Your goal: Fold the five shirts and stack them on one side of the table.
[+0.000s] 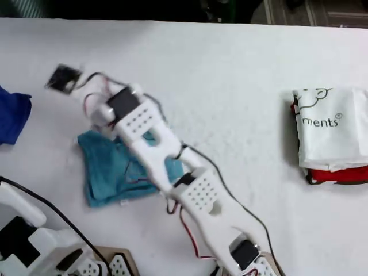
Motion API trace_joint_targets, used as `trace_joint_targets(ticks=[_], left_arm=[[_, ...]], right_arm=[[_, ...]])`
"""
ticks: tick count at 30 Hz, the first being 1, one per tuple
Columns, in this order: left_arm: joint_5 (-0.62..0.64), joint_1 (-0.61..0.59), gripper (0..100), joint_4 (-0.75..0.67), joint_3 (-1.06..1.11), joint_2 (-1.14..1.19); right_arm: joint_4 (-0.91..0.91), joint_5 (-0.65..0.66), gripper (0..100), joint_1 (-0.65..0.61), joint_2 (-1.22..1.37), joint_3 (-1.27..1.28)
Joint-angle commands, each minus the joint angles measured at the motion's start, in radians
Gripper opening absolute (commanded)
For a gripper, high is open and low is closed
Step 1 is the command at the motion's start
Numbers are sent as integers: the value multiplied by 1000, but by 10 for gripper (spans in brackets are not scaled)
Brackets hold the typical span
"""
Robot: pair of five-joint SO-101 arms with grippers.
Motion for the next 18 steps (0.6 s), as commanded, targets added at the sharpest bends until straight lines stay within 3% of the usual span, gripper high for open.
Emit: trace_joint_targets(ticks=[1,10,13,18], left_arm=[[0,-2,27,3,-29,-38],[0,-2,27,3,-29,-38],[0,-2,27,3,-29,-38],[0,-1,27,3,-29,-38]], right_arm=[[13,0,18,114,-12,23],[-120,6,18,323,-19,301],[-96,6,18,312,-51,236],[18,6,18,185,-99,100]])
